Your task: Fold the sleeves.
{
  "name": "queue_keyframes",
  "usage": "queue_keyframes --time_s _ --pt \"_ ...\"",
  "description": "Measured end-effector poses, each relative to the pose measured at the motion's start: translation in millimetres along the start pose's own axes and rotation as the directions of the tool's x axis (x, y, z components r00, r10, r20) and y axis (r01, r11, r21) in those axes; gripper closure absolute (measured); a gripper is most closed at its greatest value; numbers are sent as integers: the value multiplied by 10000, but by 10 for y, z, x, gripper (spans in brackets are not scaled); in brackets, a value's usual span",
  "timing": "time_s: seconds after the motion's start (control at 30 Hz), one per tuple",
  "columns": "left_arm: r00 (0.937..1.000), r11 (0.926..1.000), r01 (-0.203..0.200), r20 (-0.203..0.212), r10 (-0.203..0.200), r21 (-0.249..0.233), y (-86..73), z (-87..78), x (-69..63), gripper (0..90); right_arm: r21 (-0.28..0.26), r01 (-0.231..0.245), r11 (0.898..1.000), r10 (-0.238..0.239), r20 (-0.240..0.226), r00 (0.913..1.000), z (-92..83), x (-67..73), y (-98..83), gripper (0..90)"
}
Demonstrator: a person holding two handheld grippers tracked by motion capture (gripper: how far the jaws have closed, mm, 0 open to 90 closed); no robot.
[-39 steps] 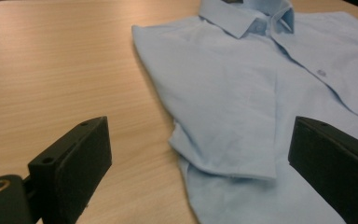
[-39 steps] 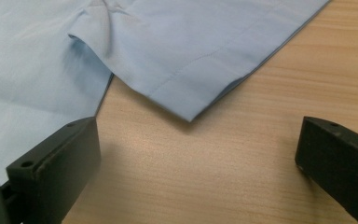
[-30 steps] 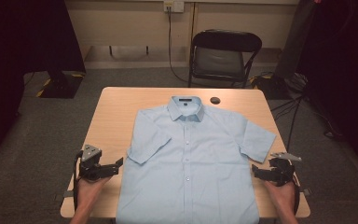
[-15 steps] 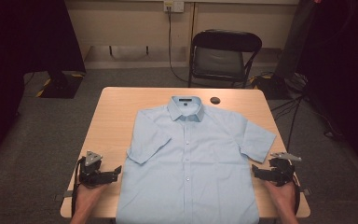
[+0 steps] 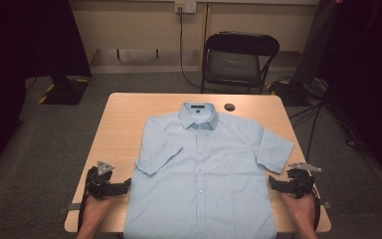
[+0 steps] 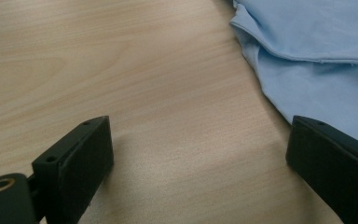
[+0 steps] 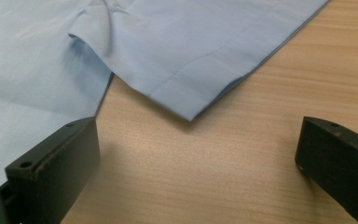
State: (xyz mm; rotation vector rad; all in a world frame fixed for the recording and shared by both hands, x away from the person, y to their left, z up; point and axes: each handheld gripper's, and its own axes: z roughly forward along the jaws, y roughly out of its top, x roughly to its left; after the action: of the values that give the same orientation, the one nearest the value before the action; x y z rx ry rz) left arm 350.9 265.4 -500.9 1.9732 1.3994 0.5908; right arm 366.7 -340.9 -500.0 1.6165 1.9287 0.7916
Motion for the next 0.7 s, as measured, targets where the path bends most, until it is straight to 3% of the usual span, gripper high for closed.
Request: queue_keyframes --time_s 0.07,0.17,0.33,0.37,0.47,0.53,0.6,0.67,0.7 --pt "10000 10000 24 -41 -24 35 5 7 1 54 192 82 9998 -78 -172 9998 -16 -16 14 0" --pt "9999 9999 99 -105 -99 81 12 18 2 29 342 -474 9983 502 -878 9949 -64 -101 59 7" --pt "9999 9999 101 -107 -99 134 15 21 4 19 -840 -741 9937 624 -1335 9891 -282 -252 182 15" --pt "9999 9999 85 -96 -83 136 16 23 5 14 -1203 -791 9896 633 -1299 9895 -343 -281 214 16" --pt "10000 9999 39 -83 -38 169 23 30 7 9 -1645 -1129 9799 926 -1264 9877 -434 -356 304 0" --pt "10000 9998 60 -70 -59 166 27 36 4 6 -2052 -1437 9681 1134 -1524 9818 -483 -413 389 0" --pt "10000 9999 45 -61 -44 158 29 39 5 4 -2062 -1235 9707 958 -1393 9856 -520 -451 513 0" --pt "10000 9999 41 -58 -40 158 30 39 6 4 -2327 -713 9699 435 -1224 9915 -560 -490 715 0" --pt "10000 9999 41 -58 -40 156 30 39 5 4 -2327 -713 9699 435 -1224 9915 -560 -490 715 0"
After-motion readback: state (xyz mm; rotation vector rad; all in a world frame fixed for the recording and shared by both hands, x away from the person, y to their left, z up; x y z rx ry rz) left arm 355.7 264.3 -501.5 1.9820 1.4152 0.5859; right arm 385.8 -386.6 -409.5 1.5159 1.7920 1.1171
